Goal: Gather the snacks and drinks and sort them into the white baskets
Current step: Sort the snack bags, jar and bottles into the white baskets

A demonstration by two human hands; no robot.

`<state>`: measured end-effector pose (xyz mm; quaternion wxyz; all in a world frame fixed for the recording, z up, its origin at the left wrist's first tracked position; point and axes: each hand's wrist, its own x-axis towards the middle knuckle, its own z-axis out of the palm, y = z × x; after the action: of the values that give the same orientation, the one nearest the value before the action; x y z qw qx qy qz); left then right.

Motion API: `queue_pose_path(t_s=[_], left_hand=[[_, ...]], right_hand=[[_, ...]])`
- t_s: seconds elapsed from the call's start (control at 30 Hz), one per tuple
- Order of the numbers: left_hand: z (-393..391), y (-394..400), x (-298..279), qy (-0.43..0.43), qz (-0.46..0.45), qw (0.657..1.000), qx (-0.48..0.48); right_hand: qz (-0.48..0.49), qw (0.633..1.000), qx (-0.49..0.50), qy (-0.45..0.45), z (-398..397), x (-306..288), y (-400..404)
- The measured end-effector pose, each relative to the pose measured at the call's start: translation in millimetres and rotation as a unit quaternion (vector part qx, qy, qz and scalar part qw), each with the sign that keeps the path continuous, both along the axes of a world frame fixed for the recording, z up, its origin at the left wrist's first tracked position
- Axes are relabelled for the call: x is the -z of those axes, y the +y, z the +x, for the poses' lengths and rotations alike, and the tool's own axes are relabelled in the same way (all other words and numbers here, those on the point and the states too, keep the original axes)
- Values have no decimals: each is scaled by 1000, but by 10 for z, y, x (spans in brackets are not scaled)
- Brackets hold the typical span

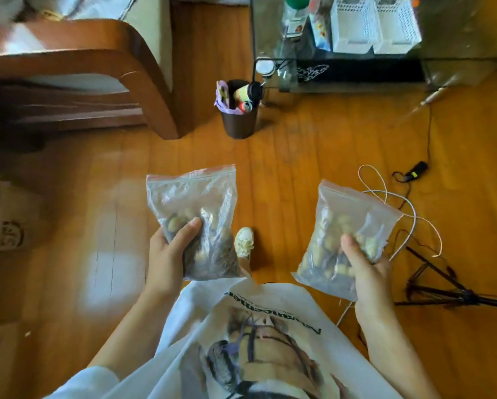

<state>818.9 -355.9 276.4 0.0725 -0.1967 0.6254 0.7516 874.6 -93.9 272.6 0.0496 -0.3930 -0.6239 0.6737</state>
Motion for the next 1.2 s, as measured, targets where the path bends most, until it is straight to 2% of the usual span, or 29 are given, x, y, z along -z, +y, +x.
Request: queue_pose_path(t_s=[0.1,0.23,0.33,0.5,0.63,0.87,1.03,1.2], left_hand=[[-691,205,-83,12,1,999,33],[-1533,586,-215,46,0,990,134],[-1996,904,-288,60,-1,980,189],[-2615,1547,-215,31,12,971,235],[-2749,1689,-150,16,18,974,223],[-3606,2799,-141,10,-4,982,188],[-4202,3728,-312,59,14,981,182],[-4643,4240,-380,74,15,980,185]], right_hand=[[-4,1000,26,9,-530,-127,121],[-5,998,42,41,-1097,-208,282],[-7,997,75,26,-1341,-202,406],[-15,991,131,30,-1749,-75,874],[-18,989,139,41,-1892,-39,1095],[-9,986,139,87,-2850,-72,2338],[7,987,100,127,-3595,-223,3194],[-9,990,45,132,-4178,-251,3687]])
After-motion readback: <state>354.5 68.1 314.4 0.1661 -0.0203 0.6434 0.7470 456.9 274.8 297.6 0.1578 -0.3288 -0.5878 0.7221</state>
